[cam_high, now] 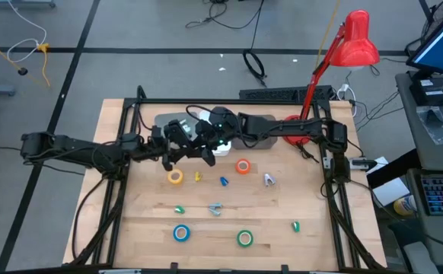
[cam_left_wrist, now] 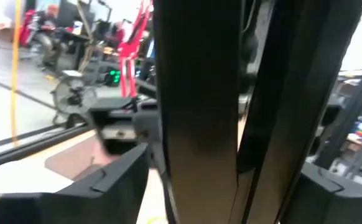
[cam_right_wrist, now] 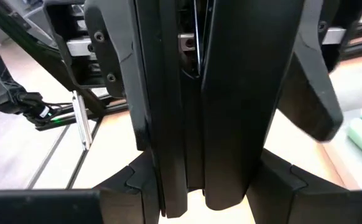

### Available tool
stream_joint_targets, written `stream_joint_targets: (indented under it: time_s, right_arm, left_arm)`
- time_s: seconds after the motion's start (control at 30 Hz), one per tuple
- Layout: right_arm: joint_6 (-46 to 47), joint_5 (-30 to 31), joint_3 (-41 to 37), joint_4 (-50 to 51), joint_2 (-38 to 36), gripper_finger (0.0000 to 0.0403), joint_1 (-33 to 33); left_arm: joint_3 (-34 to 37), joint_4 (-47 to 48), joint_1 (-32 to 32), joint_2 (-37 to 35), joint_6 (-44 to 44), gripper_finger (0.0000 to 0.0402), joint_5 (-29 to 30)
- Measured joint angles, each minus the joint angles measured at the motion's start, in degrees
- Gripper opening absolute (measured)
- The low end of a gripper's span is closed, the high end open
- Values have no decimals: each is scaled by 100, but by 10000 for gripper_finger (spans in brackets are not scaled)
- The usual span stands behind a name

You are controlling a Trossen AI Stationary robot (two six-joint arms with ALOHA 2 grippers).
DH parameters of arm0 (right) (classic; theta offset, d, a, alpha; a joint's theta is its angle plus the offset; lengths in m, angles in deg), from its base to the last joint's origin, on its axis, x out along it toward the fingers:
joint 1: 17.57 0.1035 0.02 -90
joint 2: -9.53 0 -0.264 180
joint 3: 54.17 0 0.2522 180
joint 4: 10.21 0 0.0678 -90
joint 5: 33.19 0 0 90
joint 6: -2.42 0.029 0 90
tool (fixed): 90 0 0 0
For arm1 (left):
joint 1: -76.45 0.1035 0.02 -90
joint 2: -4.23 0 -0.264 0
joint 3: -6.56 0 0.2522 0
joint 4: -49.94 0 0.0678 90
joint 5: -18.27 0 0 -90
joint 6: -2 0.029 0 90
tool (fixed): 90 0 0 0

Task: Pick and place Stapler, Stapler remover, tape
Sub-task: Put the black stapler into the gray bin

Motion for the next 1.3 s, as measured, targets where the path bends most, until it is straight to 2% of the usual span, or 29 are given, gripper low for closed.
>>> stream_joint_targets:
  time_s: [0.3, 0.6, 0.93, 1.07, 1.3]
  right_arm:
    - [12, 74, -4, 117, 2, 170, 9]
    - [-451, 370, -2, 579, 0, 222, 20]
    - [-906, 343, -2, 2655, -66, 232, -254]
    - [-1002, 389, -2, 3385, -66, 228, -394]
    - [-1359, 398, -2, 4034, -66, 228, -547]
  left_arm:
    - [0, -95, 7, 114, -149, 181, -320]
    - [0, 204, 11, 64, -213, 181, -216]
    - [7, 1382, 544, -356, -275, 183, 199]
    - [-109, 2403, 945, -583, -110, 183, 341]
    - [-1596, 5844, 1754, -273, 1324, 183, 267]
